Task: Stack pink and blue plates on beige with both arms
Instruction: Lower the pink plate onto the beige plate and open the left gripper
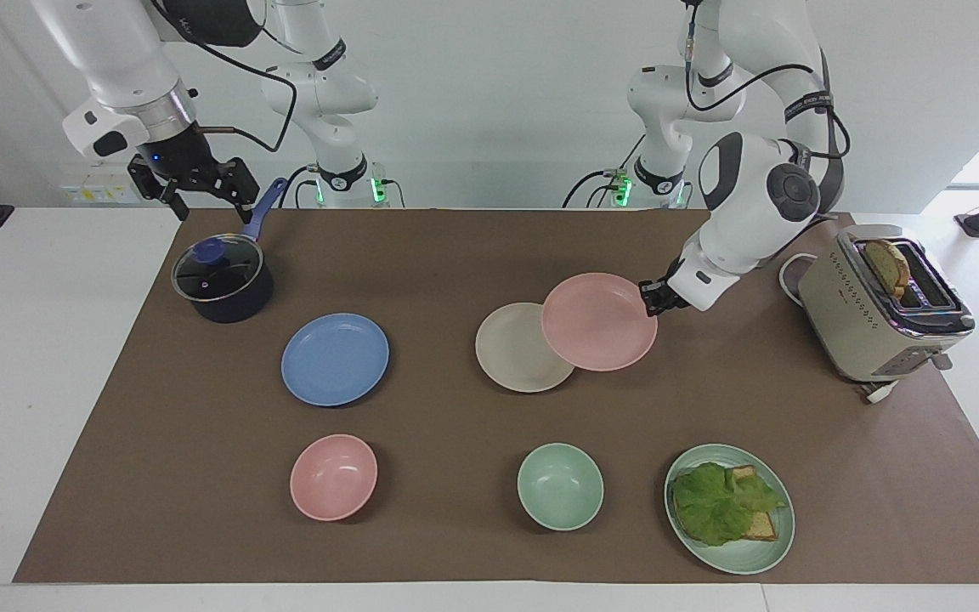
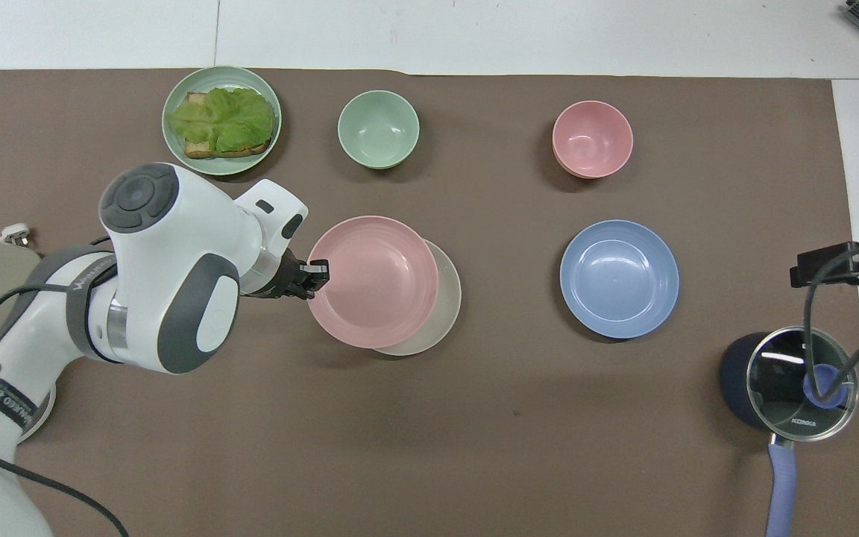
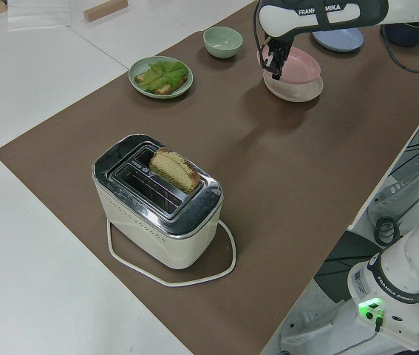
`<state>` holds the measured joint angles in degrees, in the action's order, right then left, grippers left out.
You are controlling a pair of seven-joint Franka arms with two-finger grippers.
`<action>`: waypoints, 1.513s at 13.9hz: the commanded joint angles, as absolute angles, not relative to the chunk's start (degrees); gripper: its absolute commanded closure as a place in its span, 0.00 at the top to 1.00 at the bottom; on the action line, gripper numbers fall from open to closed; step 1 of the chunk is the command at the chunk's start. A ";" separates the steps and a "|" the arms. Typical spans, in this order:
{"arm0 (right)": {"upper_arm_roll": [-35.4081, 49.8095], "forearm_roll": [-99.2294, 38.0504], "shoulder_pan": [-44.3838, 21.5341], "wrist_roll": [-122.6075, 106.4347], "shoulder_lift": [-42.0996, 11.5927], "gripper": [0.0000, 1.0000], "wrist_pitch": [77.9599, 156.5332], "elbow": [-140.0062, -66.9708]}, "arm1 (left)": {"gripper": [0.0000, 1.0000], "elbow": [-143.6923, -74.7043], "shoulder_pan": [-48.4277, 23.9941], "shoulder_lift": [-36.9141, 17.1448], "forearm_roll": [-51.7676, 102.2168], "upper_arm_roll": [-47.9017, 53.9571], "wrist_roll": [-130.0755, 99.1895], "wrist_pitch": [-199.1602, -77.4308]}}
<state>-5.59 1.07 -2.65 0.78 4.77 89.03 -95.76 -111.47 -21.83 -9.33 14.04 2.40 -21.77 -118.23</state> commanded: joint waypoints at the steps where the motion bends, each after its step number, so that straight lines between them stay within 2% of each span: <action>1: -5.19 1.14 -2.29 0.97 6.24 1.00 88.68 -97.12 | 0.00 -112.59 -24.34 -10.45 15.38 1.49 -23.55 -121.72; 12: -5.19 1.14 -2.29 0.97 6.24 1.00 88.68 -97.12 | 0.00 -114.35 -26.37 -10.11 15.47 1.49 -23.29 -122.43; 13: -5.19 1.14 -2.29 0.97 6.24 1.00 88.68 -97.12 | 0.14 -114.26 -26.11 -10.11 15.47 1.49 -23.12 -122.87; 14: -5.19 1.14 -2.29 0.97 6.24 1.00 88.68 -97.12 | 0.49 -114.34 -26.02 -10.11 15.47 1.41 -23.20 -123.13; 15: -5.19 1.14 -2.29 0.97 6.24 1.00 88.68 -97.12 | 0.69 -114.35 -26.02 -10.11 15.47 1.41 -23.38 -123.22; 18: -5.19 1.14 -2.29 0.97 6.24 1.00 88.68 -97.12 | 0.97 -114.26 -26.02 -10.11 15.47 1.41 -23.29 -123.22; 19: -5.19 1.14 -2.29 0.97 6.24 1.00 88.68 -97.12 | 1.00 -114.08 -25.75 -10.28 15.47 1.32 -23.12 -123.31; 21: -5.19 1.06 -2.29 0.79 6.24 1.00 89.03 -97.21 | 1.00 -113.64 -25.14 -10.28 15.21 0.97 -22.68 -122.87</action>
<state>-5.59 1.07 -2.65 0.78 4.78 89.03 -95.81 -112.90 -25.19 -11.09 14.60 1.81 -23.21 -122.02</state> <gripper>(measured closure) 0.000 0.075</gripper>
